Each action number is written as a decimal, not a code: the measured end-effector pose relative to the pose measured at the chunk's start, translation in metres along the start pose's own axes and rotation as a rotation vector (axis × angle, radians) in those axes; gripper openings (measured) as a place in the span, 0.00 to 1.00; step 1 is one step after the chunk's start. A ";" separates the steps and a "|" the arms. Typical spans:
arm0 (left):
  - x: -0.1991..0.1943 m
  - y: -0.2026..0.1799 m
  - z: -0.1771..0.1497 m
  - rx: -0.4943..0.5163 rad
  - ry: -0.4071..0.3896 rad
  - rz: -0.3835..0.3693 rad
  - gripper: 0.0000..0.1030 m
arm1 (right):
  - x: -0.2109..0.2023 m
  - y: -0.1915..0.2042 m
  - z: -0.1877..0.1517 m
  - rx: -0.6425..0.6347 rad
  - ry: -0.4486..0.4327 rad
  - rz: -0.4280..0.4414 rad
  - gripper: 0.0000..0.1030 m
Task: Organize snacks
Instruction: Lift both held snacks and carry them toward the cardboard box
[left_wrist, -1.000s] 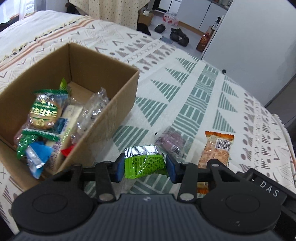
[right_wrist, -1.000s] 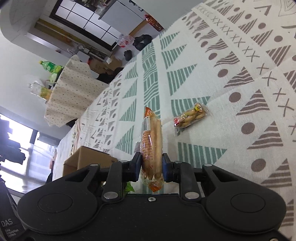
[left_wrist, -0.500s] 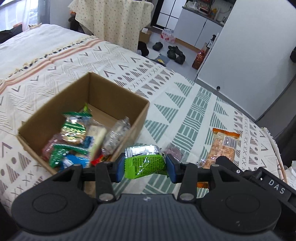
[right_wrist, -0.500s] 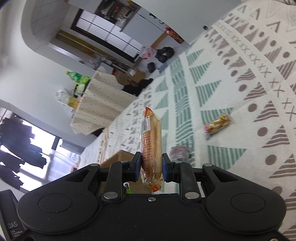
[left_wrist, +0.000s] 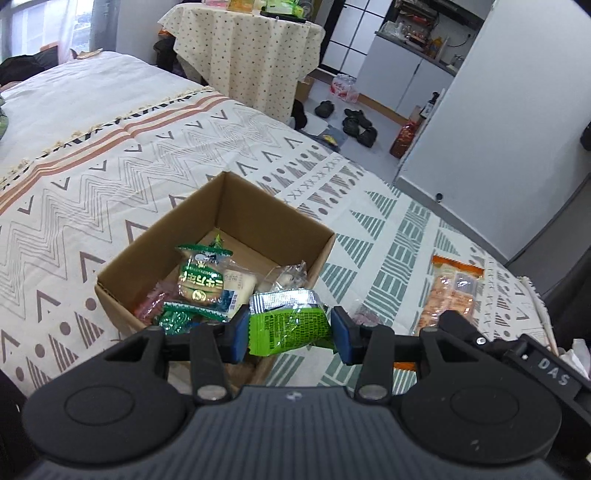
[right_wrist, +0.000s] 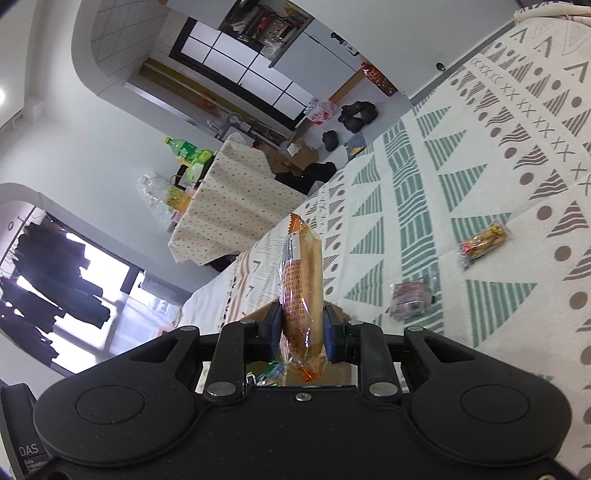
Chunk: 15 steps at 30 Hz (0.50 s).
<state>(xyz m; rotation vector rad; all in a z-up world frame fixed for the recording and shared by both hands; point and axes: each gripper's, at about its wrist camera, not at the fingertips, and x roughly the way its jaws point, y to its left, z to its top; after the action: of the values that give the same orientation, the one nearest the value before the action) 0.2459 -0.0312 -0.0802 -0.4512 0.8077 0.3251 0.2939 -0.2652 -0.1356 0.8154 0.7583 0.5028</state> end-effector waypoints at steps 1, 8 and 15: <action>-0.003 0.002 0.002 0.006 -0.008 -0.004 0.44 | 0.001 0.002 -0.002 -0.002 0.000 0.000 0.22; -0.012 0.025 0.020 -0.011 -0.028 -0.016 0.44 | 0.003 0.018 -0.012 -0.025 0.005 0.005 0.22; -0.013 0.049 0.036 -0.023 -0.032 -0.038 0.44 | 0.013 0.032 -0.021 -0.039 0.020 0.012 0.22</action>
<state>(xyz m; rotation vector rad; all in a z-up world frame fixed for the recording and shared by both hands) 0.2377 0.0270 -0.0616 -0.4811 0.7641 0.3058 0.2825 -0.2278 -0.1246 0.7800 0.7598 0.5355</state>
